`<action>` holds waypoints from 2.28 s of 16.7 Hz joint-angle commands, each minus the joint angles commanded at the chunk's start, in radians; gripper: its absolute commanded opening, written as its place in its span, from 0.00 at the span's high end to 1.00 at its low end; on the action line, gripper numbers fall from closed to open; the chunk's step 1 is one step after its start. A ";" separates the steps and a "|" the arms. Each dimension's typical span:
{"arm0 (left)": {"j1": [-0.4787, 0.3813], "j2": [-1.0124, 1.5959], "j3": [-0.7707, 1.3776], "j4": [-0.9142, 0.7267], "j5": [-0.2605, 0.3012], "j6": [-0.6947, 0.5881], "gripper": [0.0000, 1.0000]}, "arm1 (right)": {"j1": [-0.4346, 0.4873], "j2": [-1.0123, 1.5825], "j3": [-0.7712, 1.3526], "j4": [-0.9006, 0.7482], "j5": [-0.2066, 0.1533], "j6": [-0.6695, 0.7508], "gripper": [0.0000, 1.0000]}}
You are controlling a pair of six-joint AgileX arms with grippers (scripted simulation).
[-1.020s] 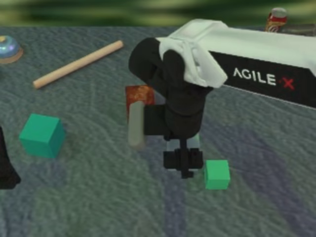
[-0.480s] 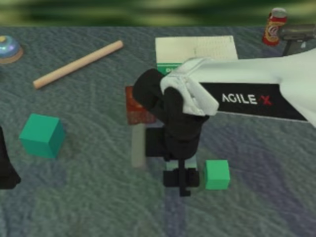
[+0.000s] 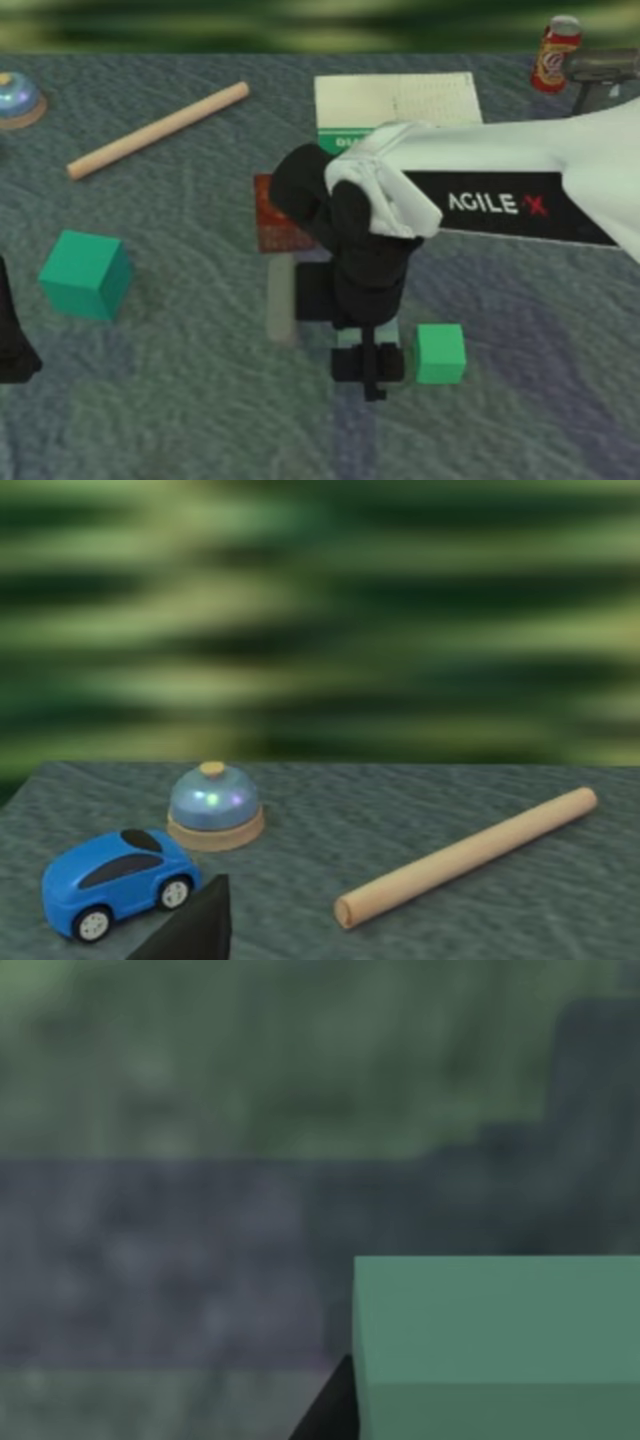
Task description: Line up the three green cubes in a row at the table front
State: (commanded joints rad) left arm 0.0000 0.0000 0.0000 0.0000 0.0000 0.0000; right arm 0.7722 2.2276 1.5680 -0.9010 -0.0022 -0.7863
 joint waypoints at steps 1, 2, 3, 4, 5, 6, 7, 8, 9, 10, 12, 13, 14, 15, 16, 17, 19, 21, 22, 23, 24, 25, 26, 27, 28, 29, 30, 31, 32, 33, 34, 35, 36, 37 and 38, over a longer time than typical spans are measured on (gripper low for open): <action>0.000 0.000 0.000 0.000 0.000 0.000 0.00 | 0.000 0.000 0.000 0.000 0.000 0.000 0.62; 0.000 0.000 0.000 0.000 0.000 0.000 0.00 | 0.000 0.000 0.000 0.000 0.000 0.000 0.55; 0.000 0.000 0.000 0.000 0.000 0.000 0.00 | 0.000 0.000 0.000 0.000 0.000 0.000 0.47; 0.000 0.000 0.000 0.000 0.000 0.000 0.00 | 0.000 0.000 0.000 0.000 0.000 0.000 0.40; 0.000 0.000 0.000 0.000 0.000 0.000 0.00 | 0.000 0.000 0.000 0.000 0.000 0.000 0.32; 0.000 0.000 0.000 0.000 0.000 0.000 0.00 | 0.000 0.000 0.000 0.000 0.000 0.000 0.25; 0.000 0.000 0.000 0.000 0.000 0.000 0.00 | 0.000 0.000 0.000 0.000 0.000 0.000 0.17; 0.000 0.000 0.000 0.000 0.000 0.000 0.00 | 0.000 0.000 0.000 0.000 0.000 0.000 0.10; 0.000 0.000 0.000 0.000 0.000 0.000 0.00 | 0.000 0.000 0.000 0.000 0.000 0.000 0.02; 0.000 0.000 0.000 0.000 0.000 0.000 0.00 | 0.000 0.000 0.000 0.000 0.000 0.000 0.00; 0.000 0.000 0.000 0.000 0.000 0.000 0.00 | 0.000 0.000 0.000 0.000 0.000 0.000 0.00; 0.000 0.000 0.000 0.000 0.000 0.000 0.00 | 0.000 0.000 0.000 0.000 0.000 0.000 0.00; 0.000 0.000 0.000 0.000 0.000 0.000 0.00 | 0.000 0.000 0.000 0.000 0.000 0.000 0.00; 0.000 0.000 0.000 0.000 0.000 0.000 0.00 | 0.000 0.000 0.000 0.000 0.000 0.000 0.00; 0.000 0.000 0.000 0.000 0.000 0.000 0.00 | 0.000 0.000 0.000 0.000 0.000 0.000 0.00; 0.000 0.000 0.000 0.000 0.000 0.000 0.00 | 0.000 0.000 0.000 0.000 0.000 0.000 0.00; 0.000 0.000 0.000 0.000 0.000 0.000 0.00 | -0.001 -0.002 0.003 -0.004 0.000 0.000 0.00; 0.000 0.000 0.000 0.000 0.000 0.000 0.00 | 0.002 -0.013 0.031 -0.042 0.000 -0.002 0.00; 0.000 0.000 0.000 0.000 0.000 0.000 0.00 | 0.004 -0.023 0.051 -0.073 0.000 -0.004 0.00; 0.000 0.000 0.000 0.000 0.000 0.000 0.00 | 0.006 -0.036 0.073 -0.110 0.000 -0.005 0.00; 0.000 0.000 0.000 0.000 0.000 0.000 0.00 | 0.007 -0.048 0.095 -0.149 -0.001 -0.005 0.00; 0.000 0.000 0.000 0.000 0.000 0.000 0.00 | 0.008 -0.061 0.116 -0.185 -0.001 -0.005 0.00; 0.000 0.000 0.000 0.000 0.000 0.000 0.00 | 0.008 -0.072 0.134 -0.213 -0.001 -0.004 0.00; 0.000 0.000 0.000 0.000 0.000 0.000 0.00 | 0.007 -0.082 0.146 -0.230 -0.001 -0.004 0.00; 0.000 0.000 0.000 0.000 0.000 0.000 0.00 | 0.007 -0.086 0.151 -0.236 -0.001 -0.003 0.00; 0.000 0.000 0.000 0.000 0.000 0.000 0.00 | 0.007 -0.086 0.151 -0.236 -0.001 -0.003 0.00; 0.000 0.000 0.000 0.000 0.000 0.000 0.00 | 0.007 -0.086 0.151 -0.236 -0.001 -0.003 0.00; 0.000 0.000 0.000 0.000 0.000 0.000 0.00 | 0.003 -0.083 0.149 -0.234 -0.001 -0.003 0.00; 0.000 0.000 0.000 0.000 0.000 0.000 0.00 | 0.003 -0.083 0.149 -0.234 -0.001 -0.003 0.00; -0.001 0.009 0.009 -0.006 0.001 0.001 0.00 | -0.002 -0.091 0.141 -0.227 -0.002 0.000 0.00; -0.003 0.028 0.027 -0.019 0.002 0.002 0.00 | -0.012 -0.110 0.126 -0.213 -0.004 0.008 0.00; -0.006 0.057 0.056 -0.038 0.003 0.004 0.00 | -0.027 -0.139 0.104 -0.193 -0.008 0.018 0.00; -0.008 0.095 0.090 -0.062 0.003 0.007 0.00 | -0.045 -0.179 0.074 -0.165 -0.012 0.032 0.00; -0.011 0.145 0.135 -0.092 0.004 0.011 0.00 | -0.068 -0.228 0.036 -0.132 -0.017 0.049 0.00; -0.014 0.202 0.183 -0.125 0.004 0.015 0.00 | -0.093 -0.288 -0.008 -0.095 -0.022 0.068 0.00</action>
State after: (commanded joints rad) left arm -0.0139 0.2016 0.1832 -0.1248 0.0040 0.0145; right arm 0.6792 1.9395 1.5599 -0.9957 -0.0239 -0.7178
